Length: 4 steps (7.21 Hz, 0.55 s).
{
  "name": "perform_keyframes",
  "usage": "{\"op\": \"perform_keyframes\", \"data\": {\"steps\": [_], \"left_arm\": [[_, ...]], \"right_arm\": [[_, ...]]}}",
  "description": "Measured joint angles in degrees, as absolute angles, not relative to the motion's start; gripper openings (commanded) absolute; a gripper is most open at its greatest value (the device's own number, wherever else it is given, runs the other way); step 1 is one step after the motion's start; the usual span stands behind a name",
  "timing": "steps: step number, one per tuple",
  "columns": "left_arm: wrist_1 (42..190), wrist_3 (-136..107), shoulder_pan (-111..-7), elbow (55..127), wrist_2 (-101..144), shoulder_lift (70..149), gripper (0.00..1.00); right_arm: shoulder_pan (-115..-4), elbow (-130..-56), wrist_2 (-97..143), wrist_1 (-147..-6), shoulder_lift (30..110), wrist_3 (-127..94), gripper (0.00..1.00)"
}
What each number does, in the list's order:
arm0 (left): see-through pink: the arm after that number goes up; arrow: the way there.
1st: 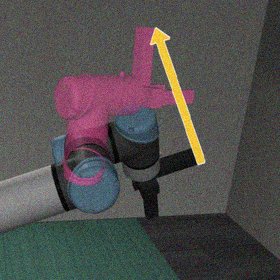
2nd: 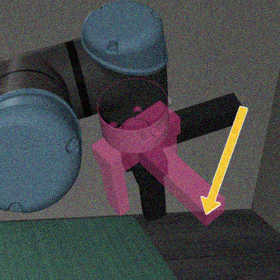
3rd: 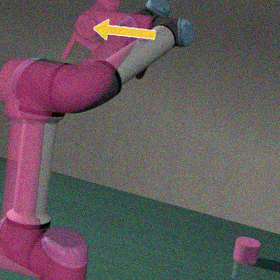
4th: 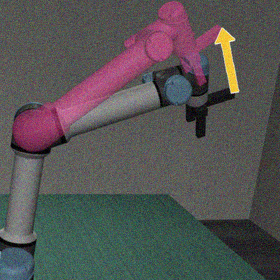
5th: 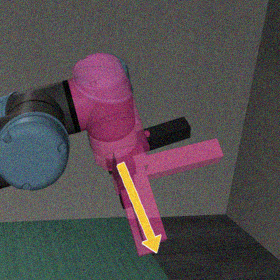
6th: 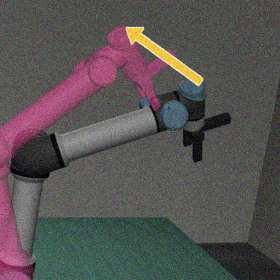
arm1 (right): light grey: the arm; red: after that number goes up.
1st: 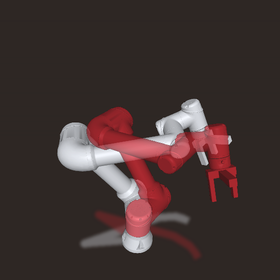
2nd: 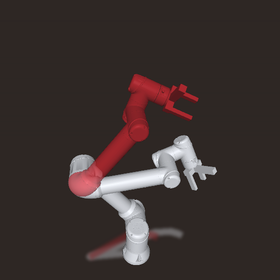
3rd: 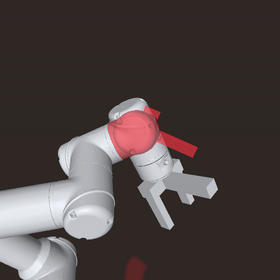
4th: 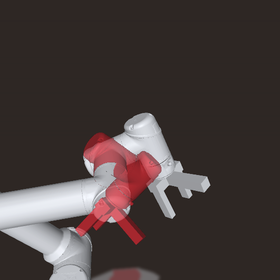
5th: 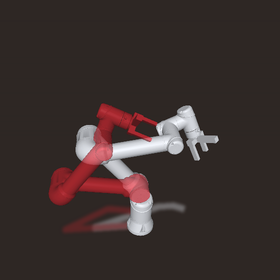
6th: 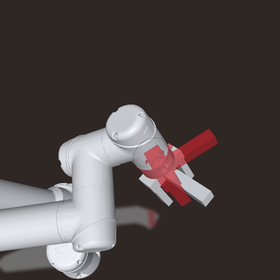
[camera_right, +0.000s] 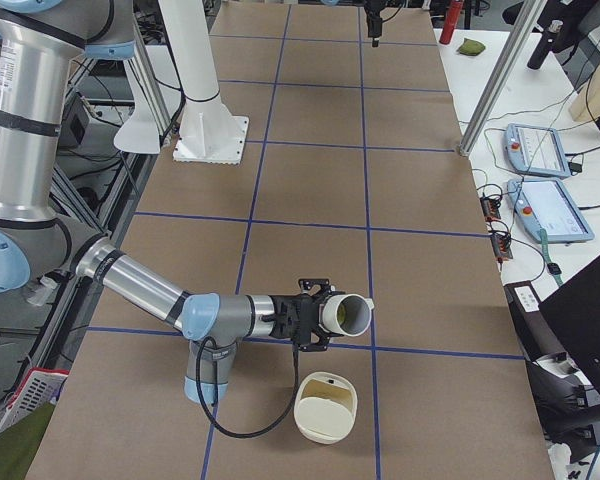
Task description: Left arm hands cup to right arm to dump lemon
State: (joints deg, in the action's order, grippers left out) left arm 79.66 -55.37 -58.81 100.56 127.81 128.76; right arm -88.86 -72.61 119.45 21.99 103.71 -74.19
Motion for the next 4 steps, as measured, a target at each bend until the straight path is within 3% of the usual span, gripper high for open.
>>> {"op": "perform_keyframes", "data": {"steps": [4], "left_arm": [[79.54, -55.39, -58.58, 100.63, 127.14, 128.84, 1.00]], "right_arm": [[-88.86, -67.13, 120.03, 29.25, 100.89, -87.38, 0.00]]}}
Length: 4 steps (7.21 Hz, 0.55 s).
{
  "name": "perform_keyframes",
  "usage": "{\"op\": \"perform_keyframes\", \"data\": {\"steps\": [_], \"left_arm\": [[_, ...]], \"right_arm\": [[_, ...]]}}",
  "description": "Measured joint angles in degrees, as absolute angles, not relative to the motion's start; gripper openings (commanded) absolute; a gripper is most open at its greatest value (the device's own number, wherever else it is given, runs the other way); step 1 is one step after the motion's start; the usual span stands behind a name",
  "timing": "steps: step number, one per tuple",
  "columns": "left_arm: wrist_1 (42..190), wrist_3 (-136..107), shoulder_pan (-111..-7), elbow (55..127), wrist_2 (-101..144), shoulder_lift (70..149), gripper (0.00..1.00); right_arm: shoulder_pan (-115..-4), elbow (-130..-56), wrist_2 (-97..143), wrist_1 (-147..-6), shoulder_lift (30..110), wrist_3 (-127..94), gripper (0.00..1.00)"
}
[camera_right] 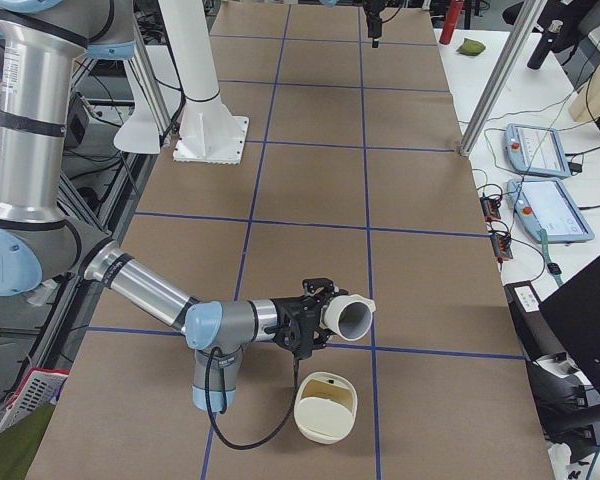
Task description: Left arm hands cup to right arm to dump lemon
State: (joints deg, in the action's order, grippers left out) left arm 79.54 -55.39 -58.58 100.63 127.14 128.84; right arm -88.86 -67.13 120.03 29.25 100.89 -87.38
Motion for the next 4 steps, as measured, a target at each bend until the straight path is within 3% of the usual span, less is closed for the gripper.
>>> {"op": "perform_keyframes", "data": {"steps": [4], "left_arm": [[79.52, -55.46, -58.27, 100.64, 126.28, 128.88, 1.00]], "right_arm": [[-88.86, -65.19, 118.15, 34.06, 99.97, -100.72, 0.00]]}}
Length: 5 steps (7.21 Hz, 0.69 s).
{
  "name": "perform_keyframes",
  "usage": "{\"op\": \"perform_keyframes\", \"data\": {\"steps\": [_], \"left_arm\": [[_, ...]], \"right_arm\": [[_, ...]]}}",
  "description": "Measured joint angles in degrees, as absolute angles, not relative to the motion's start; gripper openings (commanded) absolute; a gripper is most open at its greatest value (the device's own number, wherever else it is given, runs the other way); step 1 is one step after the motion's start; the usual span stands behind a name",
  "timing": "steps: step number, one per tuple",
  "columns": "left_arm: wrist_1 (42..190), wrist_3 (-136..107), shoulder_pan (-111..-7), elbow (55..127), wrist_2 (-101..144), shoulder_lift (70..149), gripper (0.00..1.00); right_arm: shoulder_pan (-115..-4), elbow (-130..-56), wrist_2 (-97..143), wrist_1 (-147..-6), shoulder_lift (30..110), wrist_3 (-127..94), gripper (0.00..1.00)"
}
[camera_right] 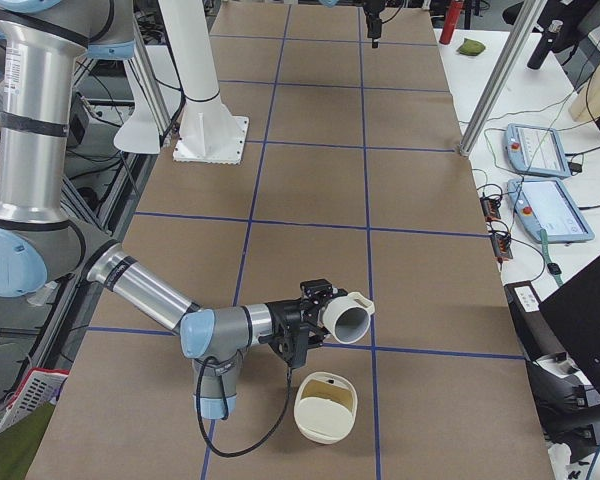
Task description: Left arm hands cup to right arm to dump lemon
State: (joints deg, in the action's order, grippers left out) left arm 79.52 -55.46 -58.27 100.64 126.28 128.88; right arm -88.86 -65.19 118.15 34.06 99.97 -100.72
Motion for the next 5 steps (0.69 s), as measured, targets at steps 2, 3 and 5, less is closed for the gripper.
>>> {"op": "perform_keyframes", "data": {"steps": [2, 3, 5], "left_arm": [[79.46, -55.46, -58.00, 100.59, 125.91, 128.98, 1.00], [79.46, -55.46, -57.93, 100.56, 125.88, 129.05, 1.00], [79.45, -55.46, -57.82, 100.55, 125.50, 129.20, 1.00]], "right_arm": [[-88.86, -64.78, 118.12, 34.19, 99.61, -106.36, 0.00], [-88.86, -64.31, 118.12, 34.26, 99.63, -108.85, 0.00], [-88.86, -62.30, 118.07, 34.35, 99.63, -111.31, 0.00]]}}
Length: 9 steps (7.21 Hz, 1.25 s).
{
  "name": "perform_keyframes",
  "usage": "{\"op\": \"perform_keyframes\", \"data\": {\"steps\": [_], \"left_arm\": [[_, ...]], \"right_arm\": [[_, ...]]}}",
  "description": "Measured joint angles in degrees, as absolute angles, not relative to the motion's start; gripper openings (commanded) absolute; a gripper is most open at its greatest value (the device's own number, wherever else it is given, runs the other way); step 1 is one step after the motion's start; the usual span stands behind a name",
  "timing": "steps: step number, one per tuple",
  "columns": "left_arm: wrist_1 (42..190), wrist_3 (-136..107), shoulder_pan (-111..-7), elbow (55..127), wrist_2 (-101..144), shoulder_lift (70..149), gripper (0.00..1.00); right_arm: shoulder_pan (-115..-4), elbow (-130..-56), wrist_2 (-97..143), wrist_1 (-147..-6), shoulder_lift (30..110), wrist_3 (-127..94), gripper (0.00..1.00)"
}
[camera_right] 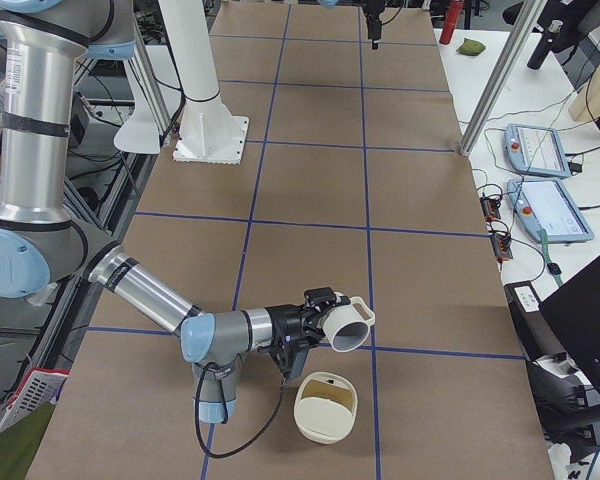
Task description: Left arm hands cup to right arm to dump lemon
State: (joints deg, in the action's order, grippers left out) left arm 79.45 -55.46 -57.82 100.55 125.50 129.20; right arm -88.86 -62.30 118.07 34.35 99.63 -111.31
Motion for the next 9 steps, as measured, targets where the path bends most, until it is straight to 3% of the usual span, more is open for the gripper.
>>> {"op": "perform_keyframes", "data": {"steps": [9], "left_arm": [[79.54, -54.99, -56.76, 100.50, 122.60, 129.78, 1.00]], "right_arm": [[-88.86, -58.55, 114.31, 37.93, 97.12, -135.08, 0.00]]}}
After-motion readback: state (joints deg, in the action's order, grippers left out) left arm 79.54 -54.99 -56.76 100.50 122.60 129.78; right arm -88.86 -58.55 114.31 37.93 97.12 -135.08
